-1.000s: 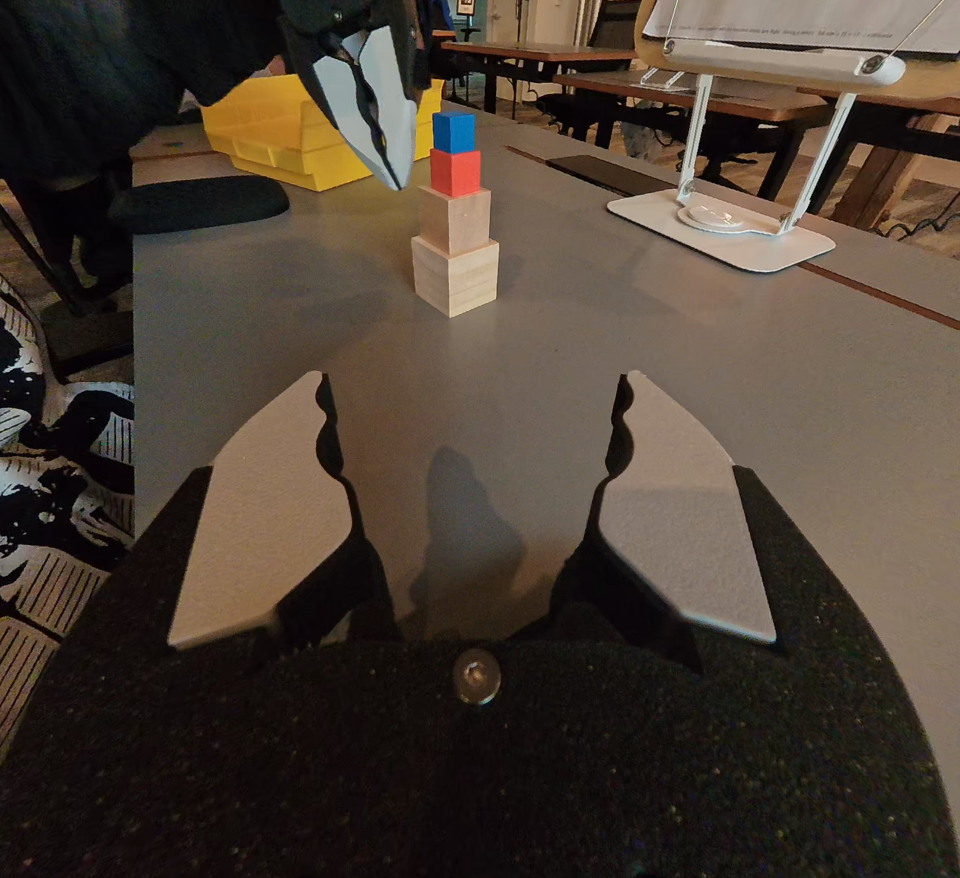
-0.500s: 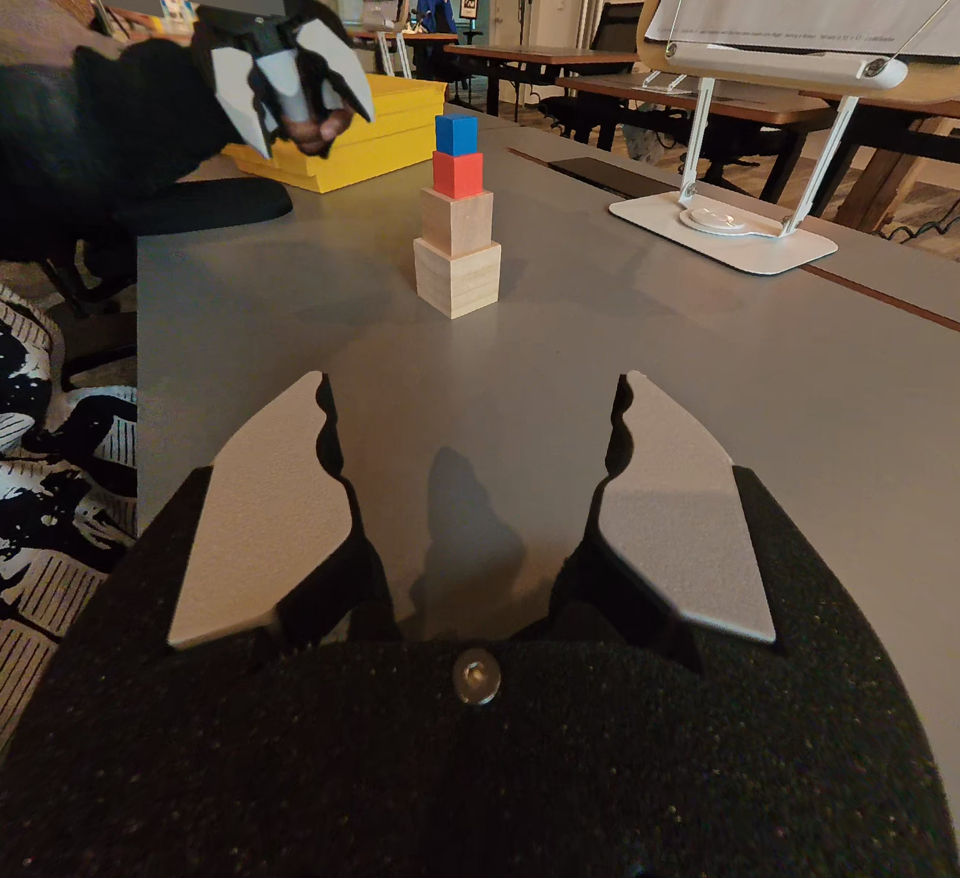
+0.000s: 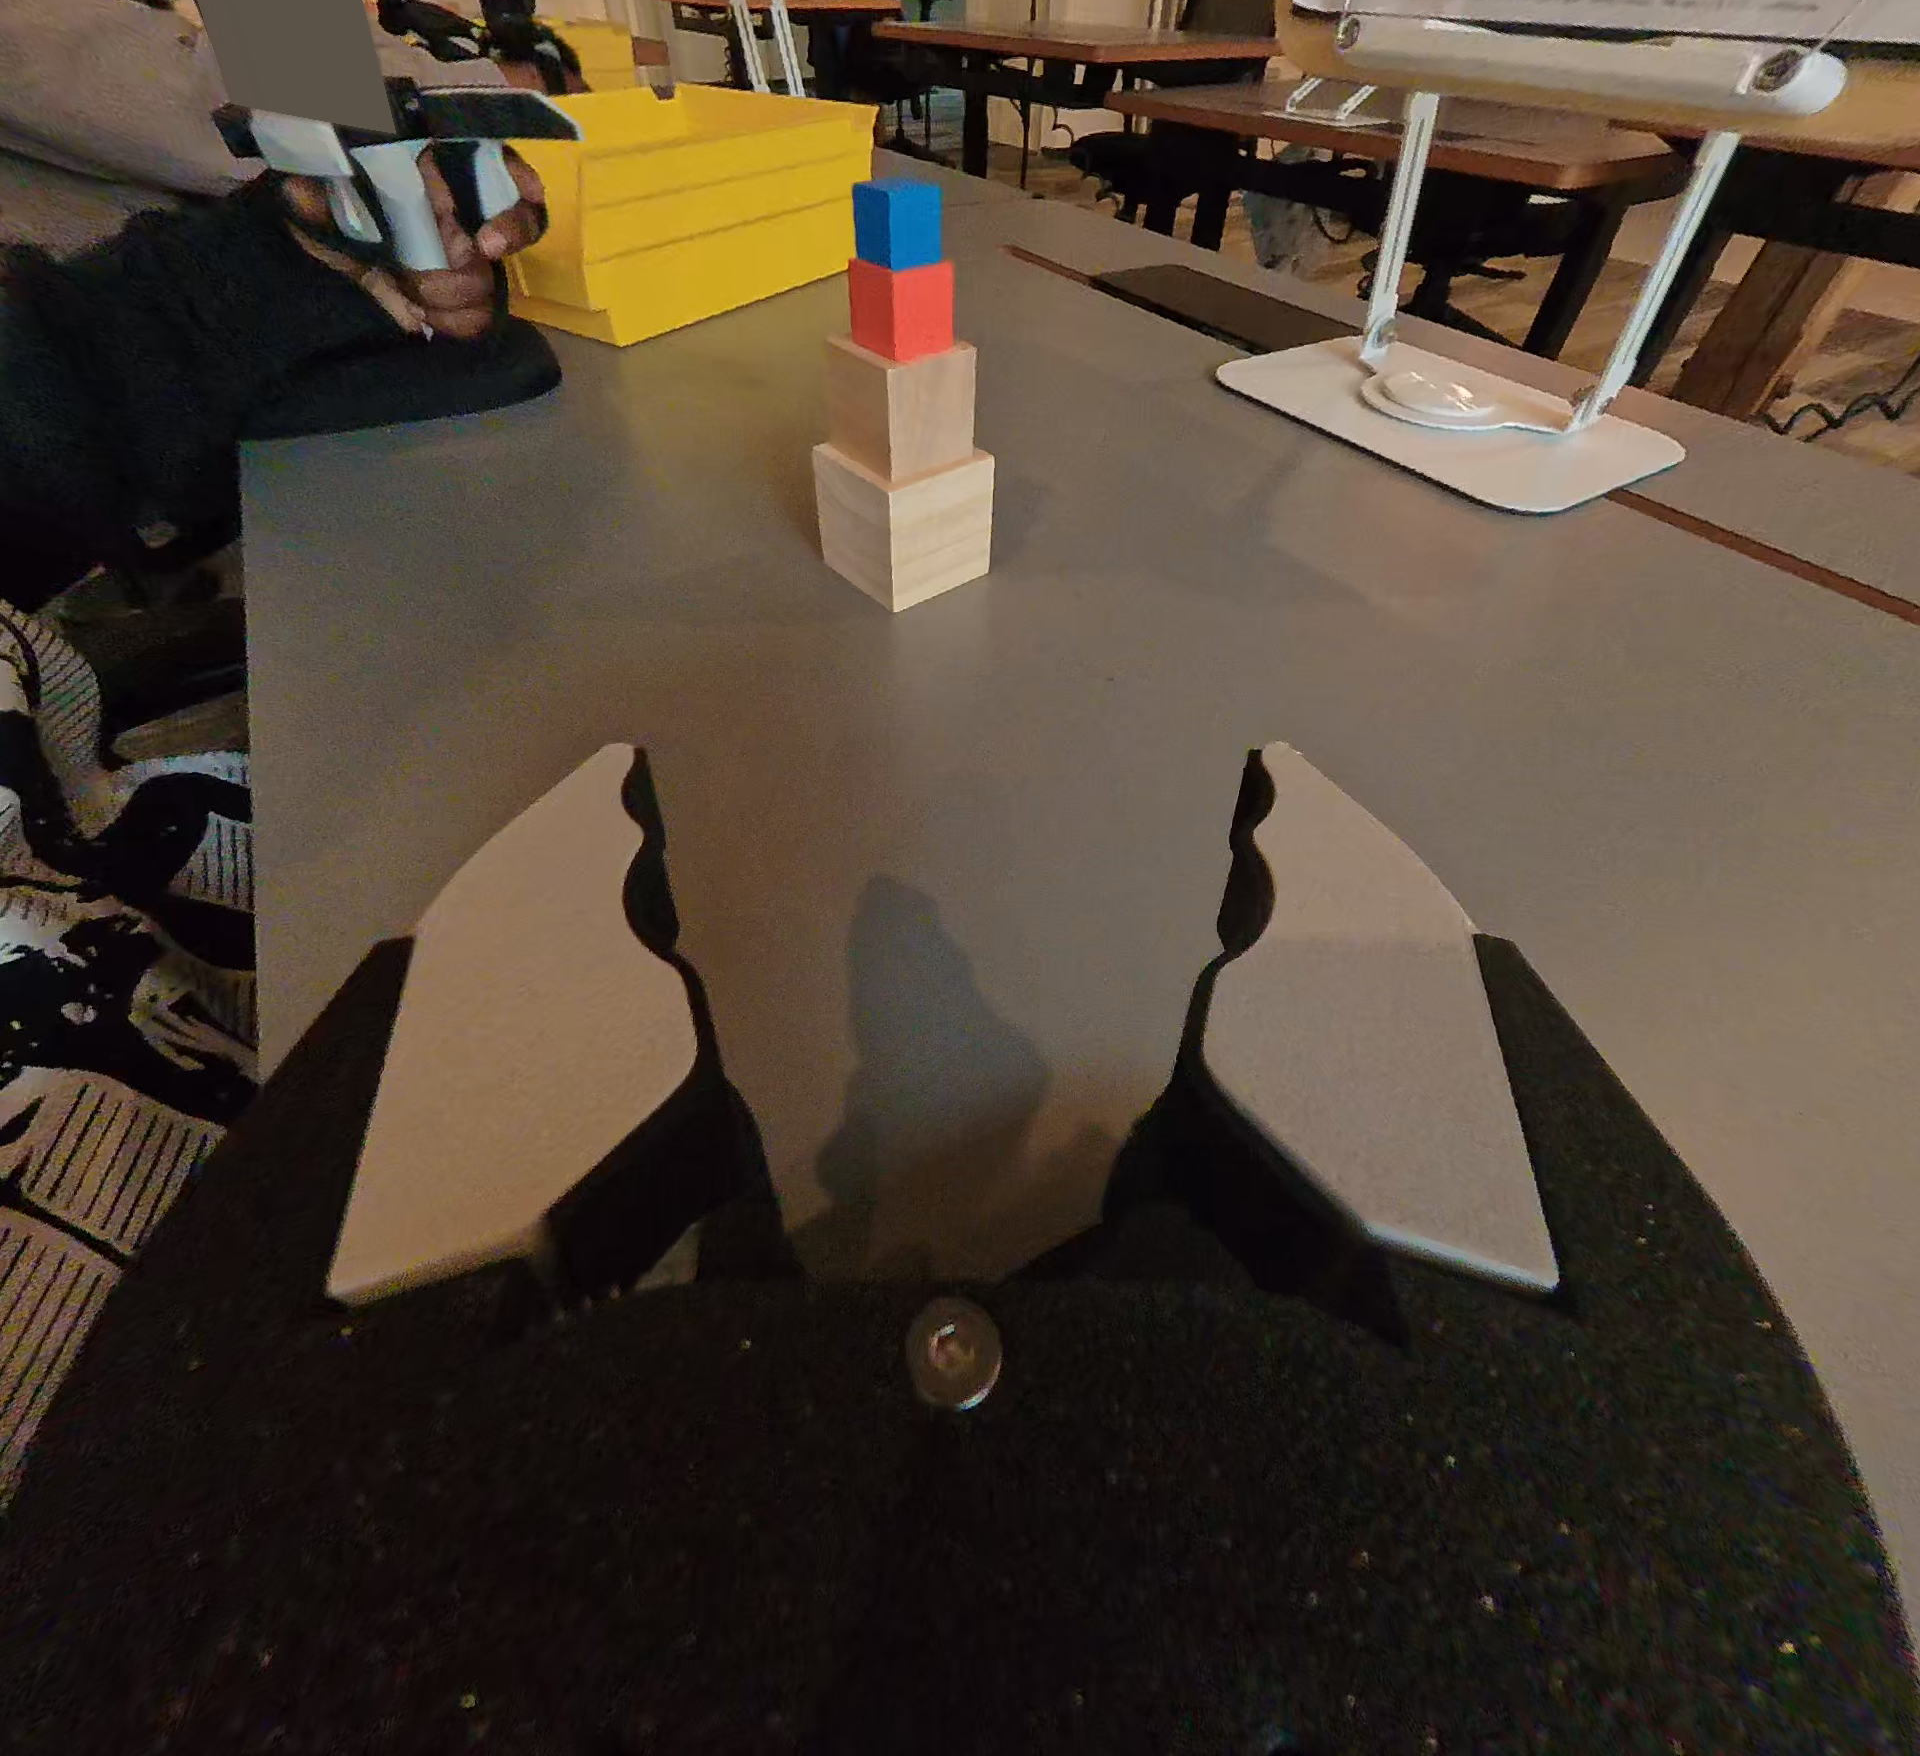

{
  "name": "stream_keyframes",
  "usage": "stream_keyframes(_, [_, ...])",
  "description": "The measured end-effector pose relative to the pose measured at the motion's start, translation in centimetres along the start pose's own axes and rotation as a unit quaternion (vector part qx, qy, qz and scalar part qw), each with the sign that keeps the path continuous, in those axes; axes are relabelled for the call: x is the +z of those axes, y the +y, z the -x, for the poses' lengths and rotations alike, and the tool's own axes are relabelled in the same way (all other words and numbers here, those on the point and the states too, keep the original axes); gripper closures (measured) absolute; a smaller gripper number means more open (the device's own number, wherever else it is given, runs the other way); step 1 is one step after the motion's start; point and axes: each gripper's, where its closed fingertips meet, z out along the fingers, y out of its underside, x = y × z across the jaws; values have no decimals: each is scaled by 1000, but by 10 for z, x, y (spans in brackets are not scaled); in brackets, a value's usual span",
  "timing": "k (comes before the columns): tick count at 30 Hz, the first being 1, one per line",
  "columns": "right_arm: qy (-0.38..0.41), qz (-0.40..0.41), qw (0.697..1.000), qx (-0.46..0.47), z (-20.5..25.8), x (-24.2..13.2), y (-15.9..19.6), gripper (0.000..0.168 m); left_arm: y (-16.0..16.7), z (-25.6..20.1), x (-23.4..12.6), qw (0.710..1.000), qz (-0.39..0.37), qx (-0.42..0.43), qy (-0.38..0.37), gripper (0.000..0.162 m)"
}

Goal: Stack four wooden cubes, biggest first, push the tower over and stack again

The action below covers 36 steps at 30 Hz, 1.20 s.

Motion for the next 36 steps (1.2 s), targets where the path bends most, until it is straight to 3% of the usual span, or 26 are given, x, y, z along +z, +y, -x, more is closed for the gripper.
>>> stream_keyframes(6, [-23, 6, 999, -22, 11, 5, -22, 63, 8, -2, -5, 1000, -3, -26, 16, 74])
stream_keyframes(15, [-90, 171, 973, -130, 12, 41, -54, 55, 19, -5, -1, 999, 26, -14, 22, 67])
stream_keyframes(19, [-113, 257, 936, -214, -1, 59, -65, 77, 20, -5, -1, 999, 26, -20, 26, 67])
stream_keyframes(25, [-207, 353, 851, -328, 3, 90, -64, 91, 18, -6, -2, 999, 20, -19, 29, 70])
stream_keyframes(32, [-314, 349, 771, -430, 4, 120, -58, 148, 17, -8, -2, 999, 16, -29, 41, 72])
stream_keyframes(36, [-346, 358, 731, -467, -2, 135, -51, 164, 19, -11, -1, 998, 20, -34, 52, 73])
